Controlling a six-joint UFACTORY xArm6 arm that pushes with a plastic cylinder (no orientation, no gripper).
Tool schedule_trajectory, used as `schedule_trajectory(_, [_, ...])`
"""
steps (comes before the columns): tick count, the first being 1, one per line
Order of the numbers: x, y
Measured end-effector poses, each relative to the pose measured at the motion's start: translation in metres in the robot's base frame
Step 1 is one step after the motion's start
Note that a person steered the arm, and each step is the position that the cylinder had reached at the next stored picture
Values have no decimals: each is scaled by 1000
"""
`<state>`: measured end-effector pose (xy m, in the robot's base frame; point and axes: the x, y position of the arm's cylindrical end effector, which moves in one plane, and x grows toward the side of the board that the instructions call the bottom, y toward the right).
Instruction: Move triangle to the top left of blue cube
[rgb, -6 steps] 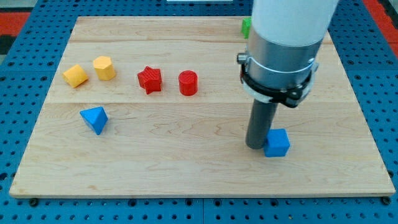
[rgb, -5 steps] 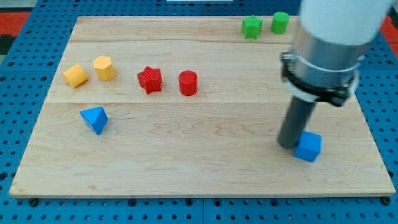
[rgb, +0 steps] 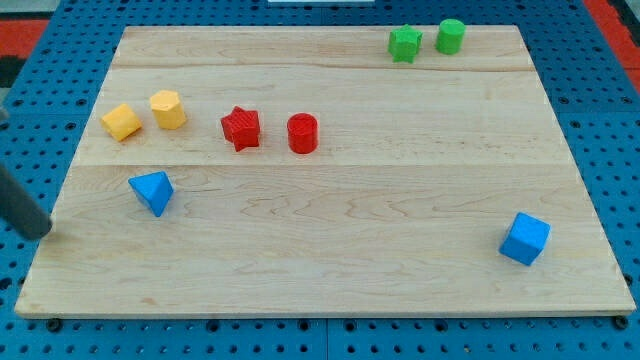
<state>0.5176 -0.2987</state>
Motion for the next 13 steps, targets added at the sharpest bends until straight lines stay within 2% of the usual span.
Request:
schedule_trajectory(2, [-43, 121])
schedule_trajectory(3, [-36, 172])
schedule_trajectory(4, [-14, 175])
schedule_trajectory(5, [-14, 103])
schedule_trajectory(6, [6, 84])
schedule_trajectory(8, [14, 218])
schedule_trajectory(9, [23, 235])
schedule_trajectory(10, [10, 283])
schedule_trajectory(12, [-1, 416])
schedule_trajectory(13, [-1, 436])
